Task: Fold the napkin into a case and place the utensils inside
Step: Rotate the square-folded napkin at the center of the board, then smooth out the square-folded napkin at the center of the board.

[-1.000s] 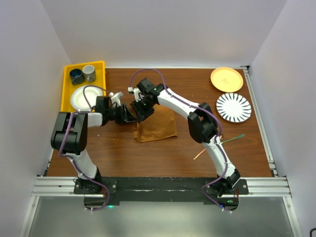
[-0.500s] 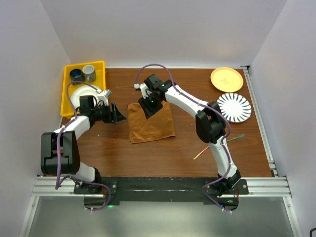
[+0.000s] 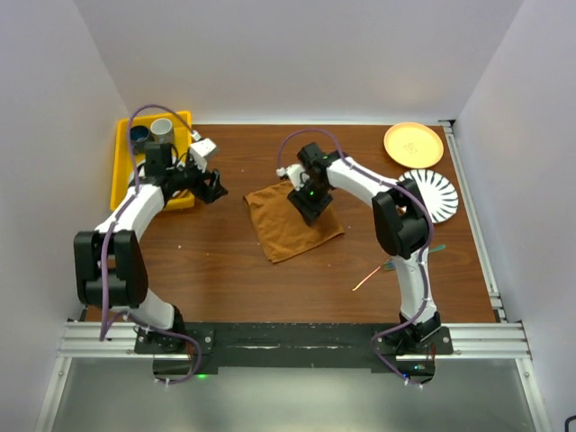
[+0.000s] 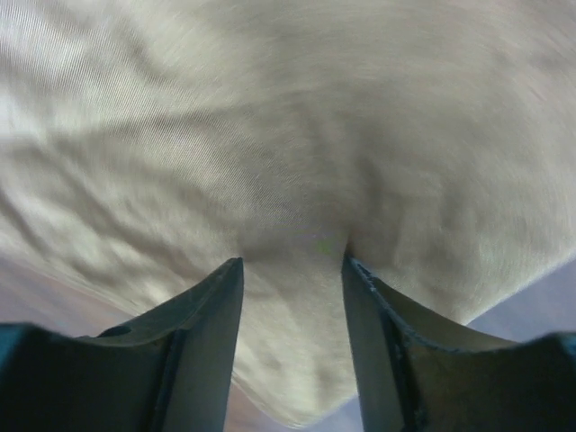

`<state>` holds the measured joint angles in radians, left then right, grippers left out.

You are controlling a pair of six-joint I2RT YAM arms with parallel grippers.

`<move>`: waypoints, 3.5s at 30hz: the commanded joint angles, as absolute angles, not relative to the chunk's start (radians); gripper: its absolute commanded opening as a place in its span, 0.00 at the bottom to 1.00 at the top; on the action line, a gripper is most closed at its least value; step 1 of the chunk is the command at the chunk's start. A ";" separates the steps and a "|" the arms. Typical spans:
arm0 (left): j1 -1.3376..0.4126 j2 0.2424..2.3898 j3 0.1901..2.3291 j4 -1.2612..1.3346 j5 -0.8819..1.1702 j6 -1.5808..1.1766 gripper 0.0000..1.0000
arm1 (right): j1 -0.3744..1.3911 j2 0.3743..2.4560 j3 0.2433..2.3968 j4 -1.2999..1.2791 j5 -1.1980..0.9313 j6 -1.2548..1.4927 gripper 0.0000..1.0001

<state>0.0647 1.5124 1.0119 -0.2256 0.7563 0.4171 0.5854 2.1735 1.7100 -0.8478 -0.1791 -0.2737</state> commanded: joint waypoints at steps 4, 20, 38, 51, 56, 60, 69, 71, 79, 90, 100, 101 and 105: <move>-0.155 1.721 1.198 -0.175 0.628 0.444 0.75 | 0.483 2.109 1.862 -0.905 -0.264 -0.385 0.59; -0.287 1.996 1.342 -0.202 0.463 0.348 0.56 | 0.416 2.230 1.945 -0.807 -0.098 -0.301 0.66; -0.265 1.649 0.942 -0.431 0.598 0.475 0.24 | 0.434 2.326 1.922 -0.914 -0.596 -0.426 0.45; -0.104 1.535 1.011 -0.301 0.813 0.422 0.66 | 0.440 2.165 1.902 -0.953 -0.553 -0.440 0.61; -0.182 1.692 1.158 -0.217 0.735 0.287 0.56 | 0.422 2.105 1.777 -0.956 -0.425 -0.479 0.55; -0.230 1.802 1.204 -0.173 0.666 0.209 0.53 | 0.400 2.103 1.723 -0.937 -0.396 -0.468 0.50; -0.278 1.873 1.201 -0.150 0.608 0.152 0.47 | 0.397 2.141 1.652 -0.890 -0.394 -0.451 0.40; -0.279 1.882 1.201 -0.150 0.594 0.146 0.46 | 0.399 2.146 1.643 -0.884 -0.396 -0.453 0.40; -0.285 1.898 1.203 -0.172 0.575 0.141 0.44 | 0.397 2.152 1.628 -0.885 -0.413 -0.463 0.34; -0.291 1.921 1.215 -0.147 0.620 0.121 0.36 | 0.399 2.172 1.637 -0.888 -0.433 -0.483 0.18; -0.301 1.927 1.221 -0.150 0.601 0.110 0.24 | 0.397 2.198 1.654 -0.887 -0.425 -0.494 0.14; -0.301 1.924 1.223 -0.149 0.610 0.110 0.21 | 0.397 2.198 1.654 -0.887 -0.425 -0.494 0.15; -0.302 1.899 1.226 -0.135 0.637 0.097 0.00 | 0.397 2.201 1.657 -0.887 -0.420 -0.497 0.19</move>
<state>-0.2962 1.9327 1.1873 -0.1783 0.5987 0.1143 0.3939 2.1651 1.6474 -0.8993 -0.4225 -0.4694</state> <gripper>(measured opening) 0.081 0.183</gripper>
